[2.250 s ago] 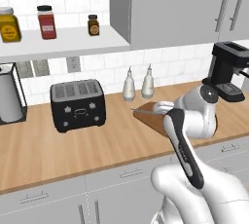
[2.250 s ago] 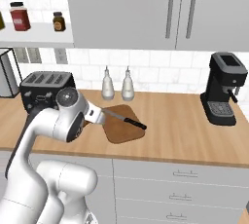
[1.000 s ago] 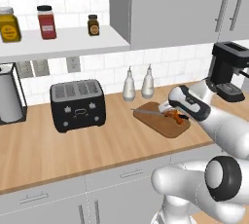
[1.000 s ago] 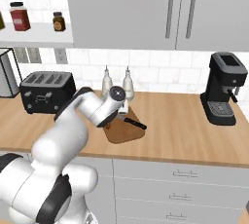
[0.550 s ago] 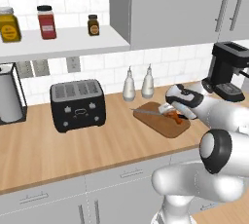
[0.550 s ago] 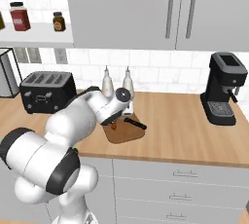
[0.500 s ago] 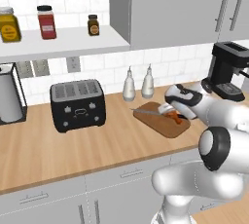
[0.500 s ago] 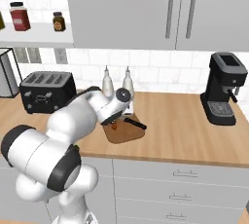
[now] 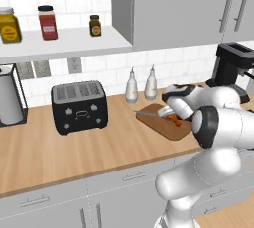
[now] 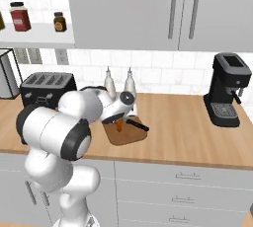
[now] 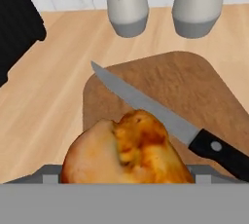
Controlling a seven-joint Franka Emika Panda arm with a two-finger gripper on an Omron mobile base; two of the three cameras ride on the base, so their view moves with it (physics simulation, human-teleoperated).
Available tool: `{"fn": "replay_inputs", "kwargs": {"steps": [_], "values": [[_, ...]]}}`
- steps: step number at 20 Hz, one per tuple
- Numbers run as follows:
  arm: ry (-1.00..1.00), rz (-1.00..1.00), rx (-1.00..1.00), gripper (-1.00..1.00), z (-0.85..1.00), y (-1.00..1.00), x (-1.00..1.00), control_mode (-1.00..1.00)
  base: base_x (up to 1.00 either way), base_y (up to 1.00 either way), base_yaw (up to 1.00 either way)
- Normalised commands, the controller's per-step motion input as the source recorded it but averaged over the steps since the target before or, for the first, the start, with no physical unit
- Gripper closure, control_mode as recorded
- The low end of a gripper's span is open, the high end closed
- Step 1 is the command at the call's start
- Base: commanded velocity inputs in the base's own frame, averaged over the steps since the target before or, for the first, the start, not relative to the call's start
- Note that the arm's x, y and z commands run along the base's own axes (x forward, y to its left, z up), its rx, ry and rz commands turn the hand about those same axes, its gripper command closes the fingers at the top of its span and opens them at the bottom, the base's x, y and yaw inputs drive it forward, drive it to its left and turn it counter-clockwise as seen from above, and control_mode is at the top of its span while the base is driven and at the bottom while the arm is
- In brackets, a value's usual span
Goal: Pick up the knife from the drawer and place it on the cutting board. Then place the meat from the plate to the cutting board.
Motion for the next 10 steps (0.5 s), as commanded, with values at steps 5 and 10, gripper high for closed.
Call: {"fn": "replay_inputs", "kwargs": {"steps": [5, 10], "values": [[0.00, 0.01, -0.03, -1.00, -0.29, 0.00, 0.31, -1.00, 0.00, 0.00, 0.00], [0.00, 0.01, 0.00, -1.00, -0.09, -0.04, 0.28, -1.00, 0.00, 0.00, 0.00]]}}
